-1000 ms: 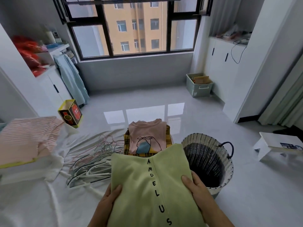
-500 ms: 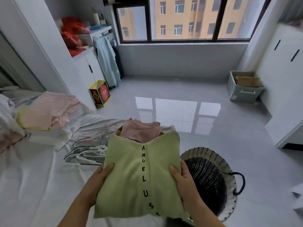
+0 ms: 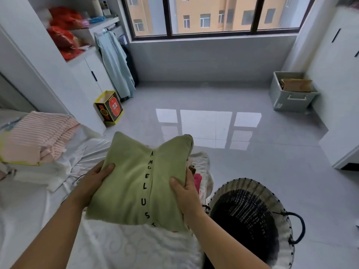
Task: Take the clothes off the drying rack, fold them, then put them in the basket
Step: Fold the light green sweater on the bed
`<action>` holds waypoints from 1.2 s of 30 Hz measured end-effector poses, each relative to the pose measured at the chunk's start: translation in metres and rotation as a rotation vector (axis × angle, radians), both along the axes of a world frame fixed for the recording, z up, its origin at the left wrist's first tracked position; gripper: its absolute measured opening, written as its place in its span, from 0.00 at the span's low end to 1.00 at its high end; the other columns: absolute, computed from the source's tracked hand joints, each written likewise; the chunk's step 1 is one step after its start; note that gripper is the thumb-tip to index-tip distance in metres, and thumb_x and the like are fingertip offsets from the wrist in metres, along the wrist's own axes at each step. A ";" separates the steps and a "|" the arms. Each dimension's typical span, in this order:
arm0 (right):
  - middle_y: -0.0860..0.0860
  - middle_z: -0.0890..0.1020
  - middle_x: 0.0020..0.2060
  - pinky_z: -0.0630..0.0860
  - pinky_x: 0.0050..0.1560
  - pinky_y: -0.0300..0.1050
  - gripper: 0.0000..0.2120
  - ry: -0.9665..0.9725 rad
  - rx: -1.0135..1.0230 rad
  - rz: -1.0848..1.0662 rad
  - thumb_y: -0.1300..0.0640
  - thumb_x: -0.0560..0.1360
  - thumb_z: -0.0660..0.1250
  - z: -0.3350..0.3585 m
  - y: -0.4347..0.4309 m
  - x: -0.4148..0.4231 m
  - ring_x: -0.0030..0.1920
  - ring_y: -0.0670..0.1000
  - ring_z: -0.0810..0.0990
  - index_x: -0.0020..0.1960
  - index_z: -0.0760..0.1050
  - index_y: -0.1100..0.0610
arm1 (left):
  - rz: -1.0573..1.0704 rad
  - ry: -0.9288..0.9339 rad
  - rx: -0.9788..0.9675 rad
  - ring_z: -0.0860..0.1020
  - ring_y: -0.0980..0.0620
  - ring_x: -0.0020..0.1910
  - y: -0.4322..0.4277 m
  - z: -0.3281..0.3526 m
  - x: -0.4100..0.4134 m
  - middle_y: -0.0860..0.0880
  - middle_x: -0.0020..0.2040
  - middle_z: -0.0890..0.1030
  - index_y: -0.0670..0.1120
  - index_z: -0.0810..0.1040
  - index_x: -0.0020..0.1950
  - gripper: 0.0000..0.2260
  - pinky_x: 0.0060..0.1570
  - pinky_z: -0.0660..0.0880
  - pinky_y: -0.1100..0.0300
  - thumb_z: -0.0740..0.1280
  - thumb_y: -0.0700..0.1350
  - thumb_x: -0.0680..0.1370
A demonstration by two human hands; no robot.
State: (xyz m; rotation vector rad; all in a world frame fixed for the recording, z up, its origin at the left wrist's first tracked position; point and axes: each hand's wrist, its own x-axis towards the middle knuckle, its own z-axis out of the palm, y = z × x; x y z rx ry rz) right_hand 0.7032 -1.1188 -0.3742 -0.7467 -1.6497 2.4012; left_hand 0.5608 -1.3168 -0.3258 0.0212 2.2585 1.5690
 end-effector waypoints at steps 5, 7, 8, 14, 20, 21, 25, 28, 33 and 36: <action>0.45 0.72 0.61 0.75 0.53 0.42 0.30 -0.116 -0.025 -0.118 0.56 0.77 0.64 -0.041 0.012 -0.064 0.56 0.45 0.75 0.74 0.56 0.42 | -0.021 -0.129 0.050 0.79 0.48 0.47 0.024 -0.048 -0.084 0.49 0.51 0.81 0.51 0.74 0.61 0.11 0.44 0.75 0.55 0.62 0.47 0.79; 0.47 0.74 0.61 0.75 0.56 0.47 0.25 -0.225 -0.025 -0.161 0.57 0.77 0.63 -0.066 0.016 -0.081 0.56 0.48 0.76 0.71 0.60 0.44 | -0.032 -0.240 0.045 0.79 0.46 0.46 0.031 -0.083 -0.108 0.46 0.52 0.81 0.50 0.75 0.58 0.09 0.46 0.76 0.52 0.62 0.46 0.79; 0.49 0.74 0.61 0.74 0.58 0.50 0.24 -0.292 -0.006 -0.179 0.57 0.77 0.63 -0.084 0.018 -0.087 0.56 0.50 0.76 0.70 0.61 0.46 | -0.052 -0.292 0.022 0.79 0.46 0.46 0.033 -0.104 -0.116 0.45 0.52 0.80 0.50 0.76 0.56 0.07 0.47 0.76 0.51 0.62 0.45 0.79; 0.55 0.75 0.60 0.72 0.62 0.57 0.37 -0.648 -0.003 -0.234 0.42 0.66 0.74 -0.151 0.023 -0.086 0.59 0.57 0.75 0.68 0.63 0.55 | -0.105 -0.345 -0.104 0.77 0.45 0.55 0.034 -0.185 -0.135 0.43 0.62 0.75 0.50 0.68 0.69 0.36 0.56 0.75 0.48 0.76 0.56 0.64; 0.54 0.83 0.47 0.77 0.56 0.55 0.36 -0.609 -0.260 -0.168 0.42 0.58 0.78 -0.150 0.030 -0.088 0.50 0.57 0.81 0.59 0.74 0.59 | -0.090 -0.548 -0.170 0.76 0.47 0.48 0.040 -0.170 -0.136 0.43 0.61 0.74 0.46 0.61 0.72 0.41 0.41 0.73 0.57 0.75 0.58 0.65; 0.54 0.83 0.46 0.77 0.55 0.54 0.35 -0.606 -0.241 -0.166 0.42 0.57 0.78 -0.153 0.030 -0.087 0.49 0.57 0.82 0.58 0.75 0.60 | -0.116 -0.555 -0.228 0.78 0.48 0.47 0.038 -0.170 -0.138 0.43 0.58 0.76 0.46 0.65 0.69 0.44 0.41 0.74 0.57 0.76 0.63 0.59; 0.59 0.83 0.47 0.79 0.43 0.50 0.26 -0.608 -0.284 -0.239 0.51 0.67 0.74 -0.152 0.034 -0.087 0.47 0.59 0.82 0.60 0.75 0.64 | -0.153 -0.537 -0.227 0.82 0.48 0.44 0.041 -0.167 -0.142 0.47 0.47 0.83 0.43 0.78 0.56 0.43 0.41 0.77 0.57 0.74 0.64 0.47; 0.61 0.83 0.49 0.79 0.48 0.55 0.36 -0.539 -0.367 -0.228 0.47 0.59 0.79 -0.145 0.040 -0.087 0.48 0.62 0.83 0.62 0.75 0.61 | -0.130 -0.546 -0.103 0.83 0.47 0.43 0.051 -0.158 -0.139 0.46 0.45 0.85 0.43 0.80 0.56 0.39 0.40 0.77 0.58 0.78 0.59 0.49; 0.63 0.83 0.49 0.74 0.58 0.63 0.26 -0.432 -0.411 -0.273 0.48 0.63 0.73 -0.132 0.061 -0.076 0.50 0.65 0.81 0.57 0.78 0.61 | -0.167 -0.536 0.102 0.83 0.46 0.46 0.056 -0.146 -0.128 0.46 0.50 0.84 0.46 0.76 0.59 0.33 0.40 0.79 0.57 0.80 0.54 0.58; 0.62 0.82 0.52 0.75 0.55 0.62 0.19 -0.476 -0.440 -0.262 0.51 0.73 0.67 -0.134 0.070 -0.072 0.52 0.64 0.81 0.61 0.76 0.59 | -0.202 -0.530 0.089 0.82 0.48 0.47 0.064 -0.149 -0.116 0.47 0.50 0.83 0.46 0.75 0.60 0.26 0.42 0.79 0.58 0.76 0.52 0.65</action>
